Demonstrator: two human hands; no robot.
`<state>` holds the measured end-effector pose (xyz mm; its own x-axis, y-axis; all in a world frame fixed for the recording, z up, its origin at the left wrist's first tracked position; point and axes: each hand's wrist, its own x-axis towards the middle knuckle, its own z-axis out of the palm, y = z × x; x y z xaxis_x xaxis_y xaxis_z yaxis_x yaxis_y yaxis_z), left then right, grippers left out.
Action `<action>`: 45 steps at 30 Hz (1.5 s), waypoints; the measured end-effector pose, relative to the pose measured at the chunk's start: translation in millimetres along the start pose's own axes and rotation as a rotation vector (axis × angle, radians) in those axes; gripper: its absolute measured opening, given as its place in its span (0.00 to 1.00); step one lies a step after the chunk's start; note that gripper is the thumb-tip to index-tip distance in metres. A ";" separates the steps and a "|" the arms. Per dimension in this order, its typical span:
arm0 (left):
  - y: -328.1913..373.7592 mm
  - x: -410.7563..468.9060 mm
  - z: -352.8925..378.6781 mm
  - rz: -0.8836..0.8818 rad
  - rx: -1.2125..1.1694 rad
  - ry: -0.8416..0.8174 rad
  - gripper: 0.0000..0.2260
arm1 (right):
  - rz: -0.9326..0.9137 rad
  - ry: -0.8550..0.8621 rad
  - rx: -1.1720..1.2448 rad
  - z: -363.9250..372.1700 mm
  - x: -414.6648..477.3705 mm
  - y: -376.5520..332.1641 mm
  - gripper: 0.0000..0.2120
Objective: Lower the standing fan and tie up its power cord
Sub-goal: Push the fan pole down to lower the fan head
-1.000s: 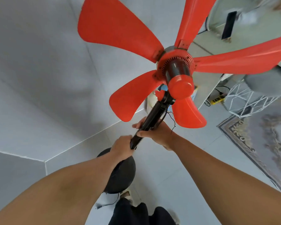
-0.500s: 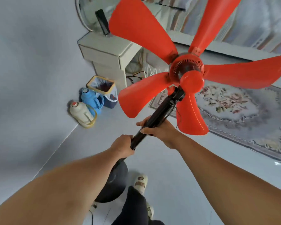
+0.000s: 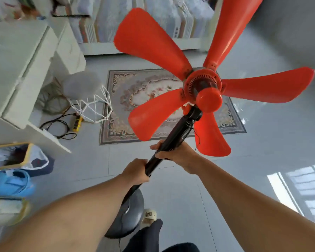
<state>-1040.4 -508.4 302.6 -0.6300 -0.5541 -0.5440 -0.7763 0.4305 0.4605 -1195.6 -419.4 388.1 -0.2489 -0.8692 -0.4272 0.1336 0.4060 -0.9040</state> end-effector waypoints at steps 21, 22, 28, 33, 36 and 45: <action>413.4 268.2 42.0 0.289 0.275 -0.153 0.07 | -0.056 0.301 0.153 -466.2 10.7 -22.0 0.12; 430.8 278.3 45.4 0.279 0.258 -0.159 0.06 | -0.057 0.302 0.161 -486.9 13.0 -22.3 0.12; 530.6 354.9 66.6 0.296 0.257 -0.166 0.08 | -0.041 0.351 0.133 -614.8 37.5 -24.8 0.08; 632.4 441.6 83.9 0.323 0.284 -0.216 0.06 | 0.003 0.393 0.166 -745.9 62.3 -27.3 0.10; 700.6 482.6 91.4 0.328 0.337 -0.266 0.06 | 0.031 0.400 0.181 -821.6 68.9 -29.3 0.11; 878.3 595.2 116.2 0.335 0.422 -0.344 0.05 | 0.033 0.420 0.249 -1024.8 79.0 -44.6 0.08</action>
<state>-2099.7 -377.3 301.8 -0.7562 -0.1109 -0.6449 -0.4336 0.8230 0.3669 -2204.3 -217.1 379.1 -0.5989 -0.6473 -0.4714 0.3609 0.3073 -0.8805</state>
